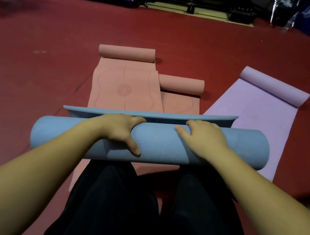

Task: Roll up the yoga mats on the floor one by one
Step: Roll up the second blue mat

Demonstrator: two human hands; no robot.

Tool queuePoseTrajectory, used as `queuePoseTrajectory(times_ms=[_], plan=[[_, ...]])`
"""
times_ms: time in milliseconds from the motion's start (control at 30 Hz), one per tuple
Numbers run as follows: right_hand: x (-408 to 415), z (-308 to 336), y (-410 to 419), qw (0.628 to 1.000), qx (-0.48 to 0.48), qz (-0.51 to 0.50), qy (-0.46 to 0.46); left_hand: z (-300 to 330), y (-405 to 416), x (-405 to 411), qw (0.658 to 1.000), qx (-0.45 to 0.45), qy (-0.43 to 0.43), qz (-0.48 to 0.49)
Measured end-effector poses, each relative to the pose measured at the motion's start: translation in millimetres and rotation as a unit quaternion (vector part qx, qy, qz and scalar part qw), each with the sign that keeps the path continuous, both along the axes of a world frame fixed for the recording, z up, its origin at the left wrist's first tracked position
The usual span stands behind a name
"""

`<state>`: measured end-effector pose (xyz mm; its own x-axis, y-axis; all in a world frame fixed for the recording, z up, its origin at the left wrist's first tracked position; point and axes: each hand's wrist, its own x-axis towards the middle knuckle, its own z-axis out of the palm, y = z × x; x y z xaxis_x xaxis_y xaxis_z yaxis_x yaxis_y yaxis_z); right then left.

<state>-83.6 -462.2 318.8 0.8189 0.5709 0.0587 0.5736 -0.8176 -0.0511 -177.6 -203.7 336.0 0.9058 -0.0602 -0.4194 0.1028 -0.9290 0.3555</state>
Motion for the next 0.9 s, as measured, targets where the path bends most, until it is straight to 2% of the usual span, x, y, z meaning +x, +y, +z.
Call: queuePoseTrajectory(times_ms=[67,133,233,300,367,433,500,667,900], plan=[[-0.5,-4.1,0.8,1.0,-0.016,0.003,-0.027,0.0,2.1,7.2,0.999,-0.023,0.027,0.0],[4.5,-3.4,2.0,1.0,-0.009,-0.008,-0.014,-3.2,1.3,8.7,1.0,-0.001,0.007,-0.01],[12.3,-1.8,6.3,1.0,-0.012,-0.023,0.017,-14.7,-1.4,-5.8,0.986,0.068,-0.15,-0.024],[18.6,-1.5,10.9,0.998,-0.018,-0.037,0.047,-32.1,-5.0,-25.7,0.956,0.112,-0.27,-0.04],[24.5,-1.9,15.3,0.996,-0.023,-0.043,0.075,-55.3,-14.5,-45.8,0.922,0.206,-0.323,-0.059],[29.9,-2.9,20.8,0.994,-0.029,-0.04,0.094,-72.3,-25.6,-57.2,0.913,0.281,-0.292,-0.053],[34.0,-2.0,26.7,0.992,-0.04,-0.041,0.111,-74.3,-32.6,-56.0,0.92,0.3,-0.252,-0.02],[44.8,4.8,30.4,0.986,-0.064,-0.042,0.151,-57.4,-33.9,-42.2,0.926,0.301,-0.226,-0.017],[37.7,32.0,12.7,0.967,-0.084,-0.052,0.237,-24.5,-34.6,-56.7,0.919,0.273,-0.273,-0.072]])
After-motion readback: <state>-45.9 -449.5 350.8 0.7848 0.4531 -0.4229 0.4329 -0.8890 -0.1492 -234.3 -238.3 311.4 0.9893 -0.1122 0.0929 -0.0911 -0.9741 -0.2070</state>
